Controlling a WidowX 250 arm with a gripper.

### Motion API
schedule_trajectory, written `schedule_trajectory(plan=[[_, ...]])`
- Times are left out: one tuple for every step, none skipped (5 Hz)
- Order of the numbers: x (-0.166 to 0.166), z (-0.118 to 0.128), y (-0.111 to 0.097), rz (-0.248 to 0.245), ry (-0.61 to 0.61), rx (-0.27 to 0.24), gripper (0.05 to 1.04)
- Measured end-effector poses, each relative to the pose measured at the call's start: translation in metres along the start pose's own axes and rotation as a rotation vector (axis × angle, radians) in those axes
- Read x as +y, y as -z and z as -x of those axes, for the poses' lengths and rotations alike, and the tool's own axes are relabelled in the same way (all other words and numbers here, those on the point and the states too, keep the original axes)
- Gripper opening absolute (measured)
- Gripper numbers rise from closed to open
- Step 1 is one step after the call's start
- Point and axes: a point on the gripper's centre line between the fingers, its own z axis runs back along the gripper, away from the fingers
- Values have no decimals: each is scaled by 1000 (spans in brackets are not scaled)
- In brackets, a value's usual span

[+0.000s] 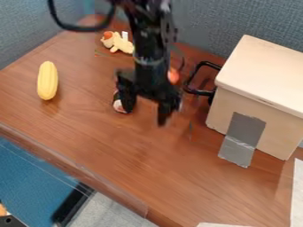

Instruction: Put the sushi on top of the drawer

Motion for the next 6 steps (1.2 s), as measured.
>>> schedule_trajectory(plan=[[25,-5,-22,17,-68,-53,999],[38,-15,-25,13,-98,-65,999],[52,-23,0,-7,-131,-21,999],[59,-33,22,-33,-160,14,999],[65,-38,40,-60,-174,53,999],[65,-36,46,-81,-179,79,945]])
